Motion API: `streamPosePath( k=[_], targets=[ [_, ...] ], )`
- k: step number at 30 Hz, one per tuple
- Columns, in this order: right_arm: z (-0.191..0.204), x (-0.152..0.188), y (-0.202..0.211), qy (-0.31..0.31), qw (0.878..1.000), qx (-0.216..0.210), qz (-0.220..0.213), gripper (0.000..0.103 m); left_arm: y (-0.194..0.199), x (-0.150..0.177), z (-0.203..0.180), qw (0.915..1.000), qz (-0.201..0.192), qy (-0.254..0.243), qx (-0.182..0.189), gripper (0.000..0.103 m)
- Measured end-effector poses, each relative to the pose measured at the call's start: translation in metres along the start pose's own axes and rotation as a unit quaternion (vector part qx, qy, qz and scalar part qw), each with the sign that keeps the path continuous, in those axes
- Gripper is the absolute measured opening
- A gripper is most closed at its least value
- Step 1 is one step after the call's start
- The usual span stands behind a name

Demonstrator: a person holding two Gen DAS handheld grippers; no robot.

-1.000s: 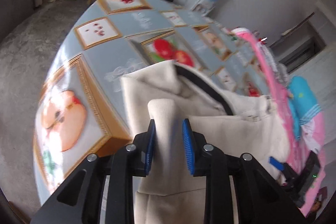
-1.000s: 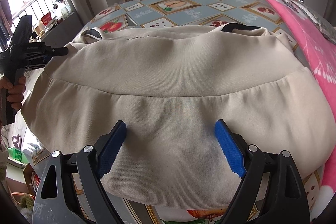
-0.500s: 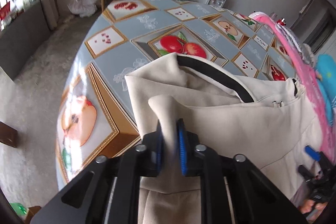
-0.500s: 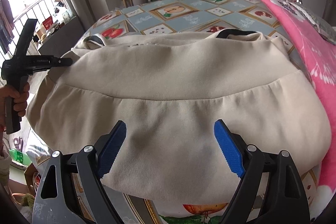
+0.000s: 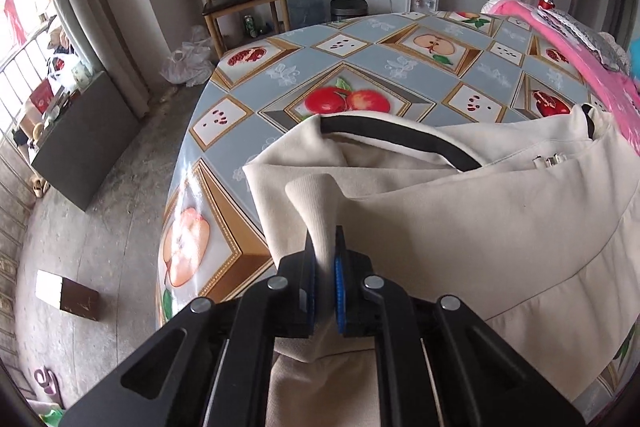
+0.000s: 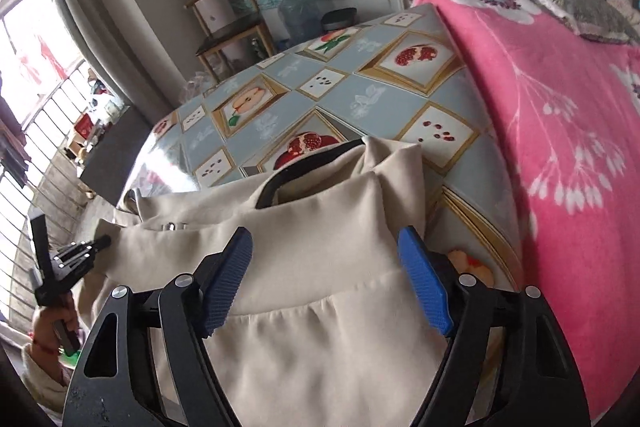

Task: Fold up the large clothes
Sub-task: 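Grasp the jacket collar with the right gripper beside the left gripper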

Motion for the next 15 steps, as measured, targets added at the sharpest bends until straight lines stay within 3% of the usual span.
streamPosePath(
  k=[3,7,12,15],
  targets=[
    [-0.010,-0.021,-0.015,-0.014,0.999,-0.037,0.008,0.069,-0.001,0.002,0.001,0.9999,0.005,0.009,0.002,0.007],
    [-0.031,-0.037,-0.043,-0.045,0.996,-0.056,0.048,0.068,-0.004,0.001,0.000,0.9999,0.007,0.010,-0.002,0.007],
    [-0.050,-0.020,-0.061,-0.081,0.989,-0.067,0.101,0.060,-0.005,0.001,0.001,0.9999,0.008,0.011,-0.002,0.007],
    [-0.045,-0.007,-0.053,-0.065,0.989,-0.073,0.111,0.059,-0.005,0.001,0.001,0.9999,0.008,0.010,-0.002,0.007]
  ],
)
Point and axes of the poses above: each gripper's, at about its wrist camera, not at the fingertips, and y roughly against the way its jaws point, z to its left, x to its underside, the point moved 2 cm from there along -y, roughly the way its jaws point, and after that the axes turned 5 degrees about y, right-handed, at the moved point
